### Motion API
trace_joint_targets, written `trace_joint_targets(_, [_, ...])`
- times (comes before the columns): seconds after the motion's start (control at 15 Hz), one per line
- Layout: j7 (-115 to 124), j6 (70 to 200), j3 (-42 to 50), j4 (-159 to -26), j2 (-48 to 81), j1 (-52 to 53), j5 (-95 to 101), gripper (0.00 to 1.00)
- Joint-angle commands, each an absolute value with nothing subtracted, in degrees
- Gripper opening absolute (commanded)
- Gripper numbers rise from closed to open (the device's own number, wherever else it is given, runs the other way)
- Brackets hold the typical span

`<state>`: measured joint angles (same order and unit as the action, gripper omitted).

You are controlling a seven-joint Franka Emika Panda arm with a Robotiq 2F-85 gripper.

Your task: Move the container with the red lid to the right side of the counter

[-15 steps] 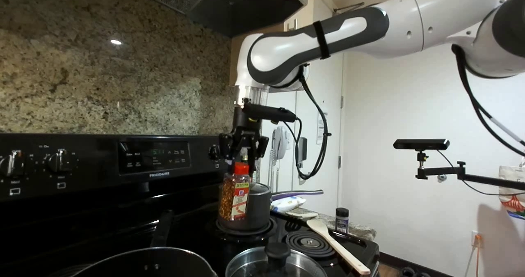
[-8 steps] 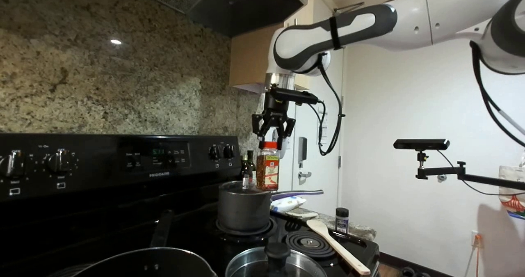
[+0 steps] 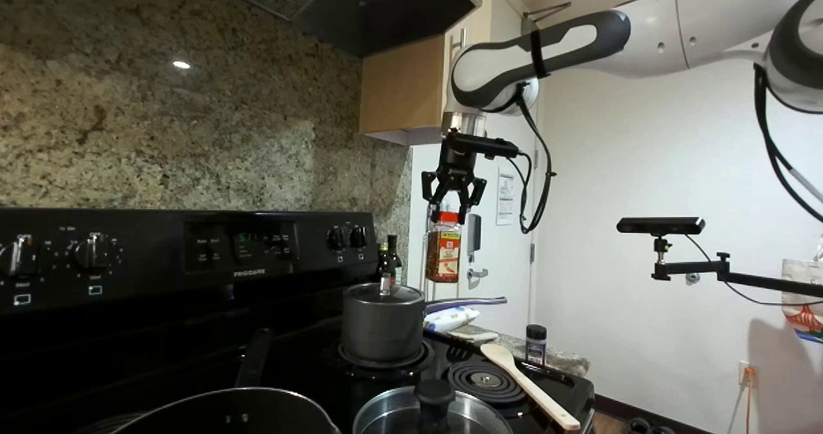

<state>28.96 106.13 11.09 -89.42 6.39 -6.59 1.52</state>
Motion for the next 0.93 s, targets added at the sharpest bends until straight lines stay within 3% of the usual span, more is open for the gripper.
trace_joint_targets(0.0, [28.9, 105.9, 10.6, -89.2, 6.0, -7.2, 1.5, 0.6])
trace_joint_targets(0.07, [28.9, 105.9, 10.5, -89.3, 5.7, -7.2, 1.5, 0.6])
trace_joint_targets(0.13, [29.0, 105.9, 10.5, -89.3, 5.6, -7.2, 1.5, 0.35])
trace_joint_targets(0.87, [8.2, 107.1, 16.4, -87.6, 7.7, -16.3, -3.1, 0.35])
